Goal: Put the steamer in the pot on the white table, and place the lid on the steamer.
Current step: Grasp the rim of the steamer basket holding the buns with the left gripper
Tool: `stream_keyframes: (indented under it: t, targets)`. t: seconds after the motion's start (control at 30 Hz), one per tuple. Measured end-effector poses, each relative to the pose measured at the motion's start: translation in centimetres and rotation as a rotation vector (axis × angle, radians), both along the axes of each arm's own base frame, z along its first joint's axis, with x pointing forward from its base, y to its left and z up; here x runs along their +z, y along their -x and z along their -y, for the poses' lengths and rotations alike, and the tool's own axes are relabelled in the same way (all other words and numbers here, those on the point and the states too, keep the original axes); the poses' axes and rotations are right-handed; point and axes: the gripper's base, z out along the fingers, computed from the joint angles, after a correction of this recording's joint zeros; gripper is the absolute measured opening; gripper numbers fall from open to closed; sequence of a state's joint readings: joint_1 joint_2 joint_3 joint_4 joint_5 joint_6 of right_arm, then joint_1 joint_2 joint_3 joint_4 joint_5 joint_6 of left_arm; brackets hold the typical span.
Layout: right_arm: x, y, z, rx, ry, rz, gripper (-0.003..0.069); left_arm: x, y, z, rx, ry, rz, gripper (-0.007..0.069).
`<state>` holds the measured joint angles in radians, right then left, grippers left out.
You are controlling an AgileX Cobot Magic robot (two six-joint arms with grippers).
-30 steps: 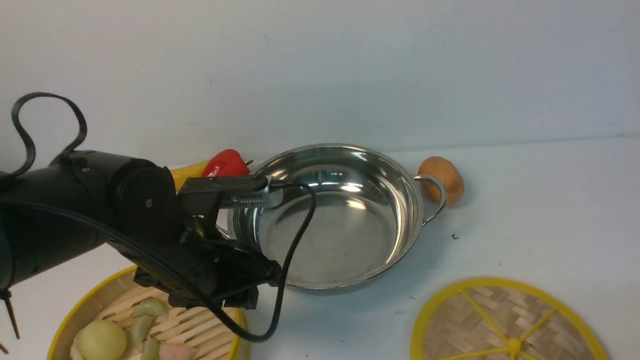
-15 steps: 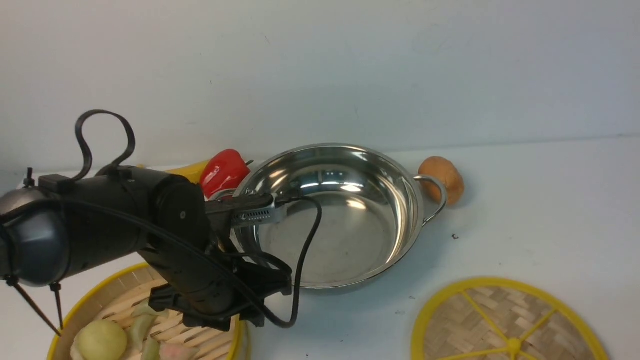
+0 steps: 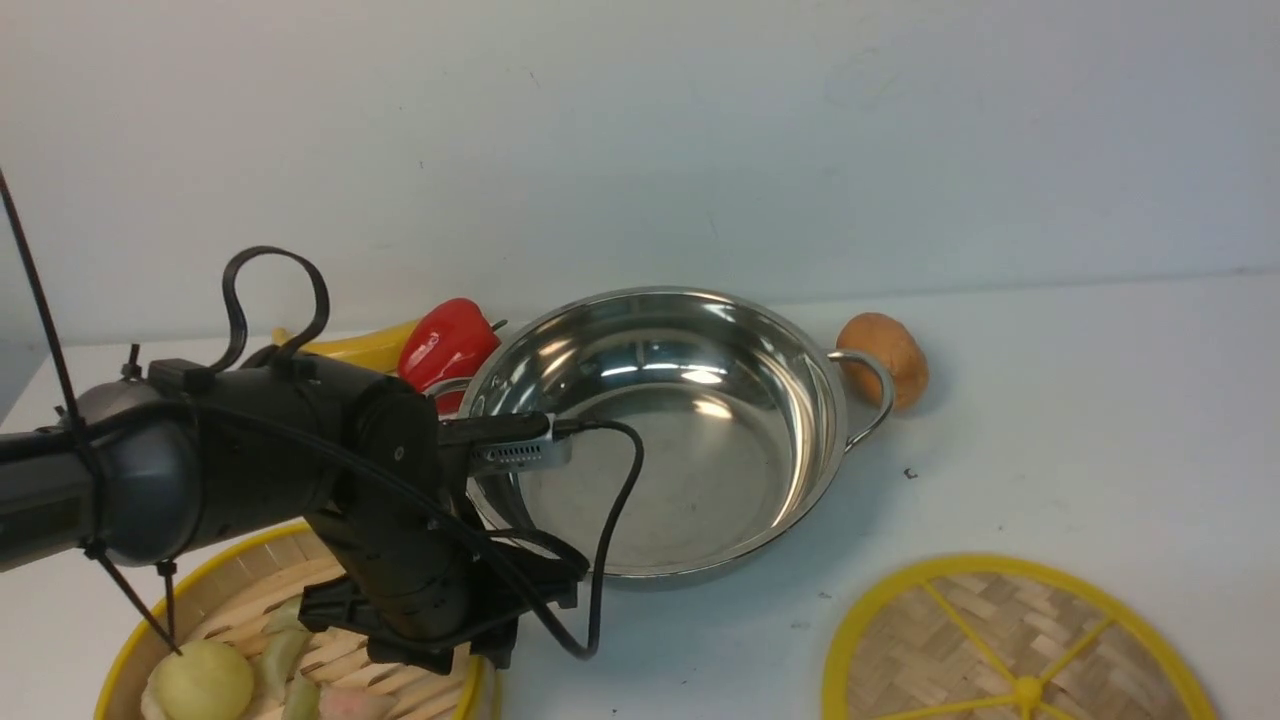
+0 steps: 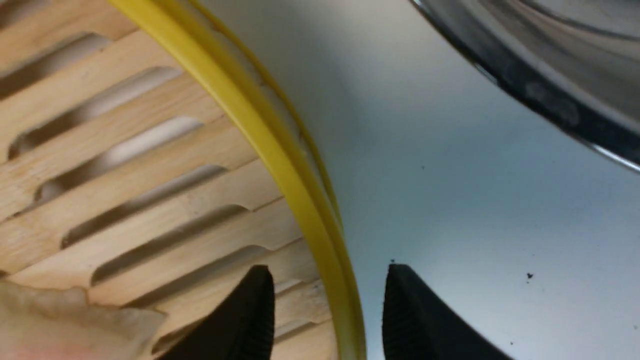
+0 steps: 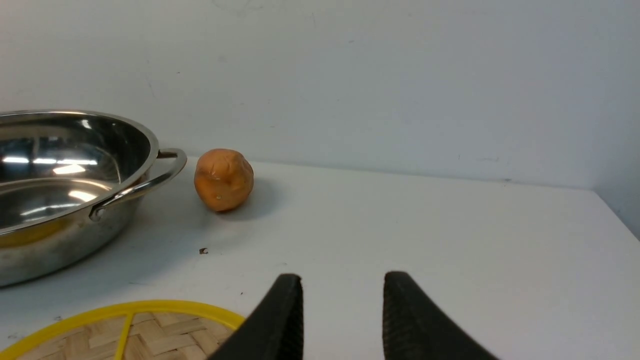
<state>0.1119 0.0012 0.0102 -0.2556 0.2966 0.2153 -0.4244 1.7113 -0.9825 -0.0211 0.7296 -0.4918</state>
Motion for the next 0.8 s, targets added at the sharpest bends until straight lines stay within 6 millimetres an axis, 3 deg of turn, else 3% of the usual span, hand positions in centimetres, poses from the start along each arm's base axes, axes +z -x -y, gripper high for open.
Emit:
stream_keyframes:
  t: [0.8]
  targets:
    - [0.00, 0.00, 0.00, 0.000, -0.001, 0.000, 0.0246, 0.06, -0.34, -0.10, -0.006, -0.012, 0.038, 0.0289]
